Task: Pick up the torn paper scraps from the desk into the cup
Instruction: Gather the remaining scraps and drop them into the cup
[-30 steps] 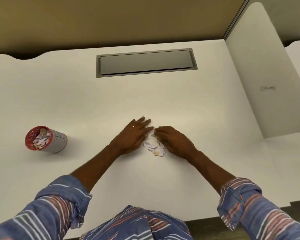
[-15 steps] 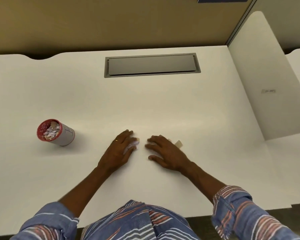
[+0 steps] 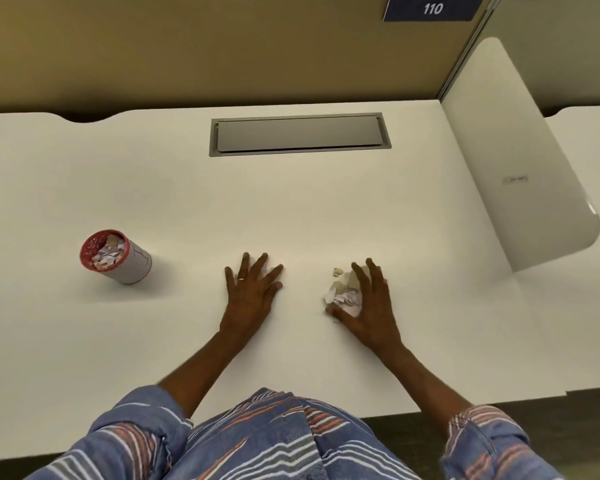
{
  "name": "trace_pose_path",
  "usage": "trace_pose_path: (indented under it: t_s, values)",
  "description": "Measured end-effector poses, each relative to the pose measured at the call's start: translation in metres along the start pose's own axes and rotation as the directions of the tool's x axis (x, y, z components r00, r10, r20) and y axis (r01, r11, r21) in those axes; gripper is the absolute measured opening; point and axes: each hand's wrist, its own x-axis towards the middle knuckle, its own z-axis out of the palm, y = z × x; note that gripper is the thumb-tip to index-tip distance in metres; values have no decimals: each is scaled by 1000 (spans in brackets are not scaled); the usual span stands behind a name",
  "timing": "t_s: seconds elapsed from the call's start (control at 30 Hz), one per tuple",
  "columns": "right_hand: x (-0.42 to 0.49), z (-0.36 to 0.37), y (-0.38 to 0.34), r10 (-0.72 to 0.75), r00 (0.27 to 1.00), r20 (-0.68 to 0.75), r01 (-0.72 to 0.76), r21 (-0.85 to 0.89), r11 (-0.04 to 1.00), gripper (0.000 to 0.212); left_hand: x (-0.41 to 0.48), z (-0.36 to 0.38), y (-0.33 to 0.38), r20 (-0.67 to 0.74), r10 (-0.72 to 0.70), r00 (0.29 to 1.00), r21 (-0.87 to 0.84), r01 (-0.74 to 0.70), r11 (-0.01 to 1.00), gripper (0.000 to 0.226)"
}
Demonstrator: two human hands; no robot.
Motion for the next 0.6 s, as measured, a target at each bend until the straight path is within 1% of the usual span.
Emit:
trace_pose_path:
  t_s: [0.03, 0.1, 0.17, 0.27, 0.33, 0.47, 0.5, 0.57, 0.6]
  values:
    - [0, 4, -3, 12, 1000, 28, -10, -57, 998, 98, -1, 0, -1, -23, 15, 1000, -42, -16, 999, 38]
    - [5, 12, -15, -12, 998, 62, 21, -148, 989, 94, -3, 0, -7, -75, 39, 996, -119, -48, 992, 33]
    - [10, 20, -30, -93, 992, 88, 106, -148, 983, 79, -7, 0, -14, -119, 37, 992, -190, -60, 980, 29]
    - [9, 30, -40, -274, 956, 104, 282, -69, 957, 45, -15, -3, -23, -129, -4, 992, -288, -34, 957, 25]
    - [4, 33, -39, -336, 937, 92, 341, -48, 939, 35, -19, -6, -29, -132, -13, 991, -301, -27, 953, 26]
    - [-1, 23, -34, -358, 932, 62, 363, -114, 925, 26, -27, -8, -37, -109, 2, 994, -295, -34, 955, 27]
    - [-2, 20, -34, -357, 931, 77, 365, -137, 921, 27, -28, -9, -38, -91, 18, 996, -292, -44, 956, 28]
    - [-6, 12, -34, -319, 930, 184, 352, -196, 915, 38, -29, -12, -42, -68, 91, 994, -255, -105, 961, 30]
    - [-11, 8, -32, -284, 923, 259, 344, -229, 911, 45, -30, -14, -45, -60, 139, 988, -191, -148, 970, 31]
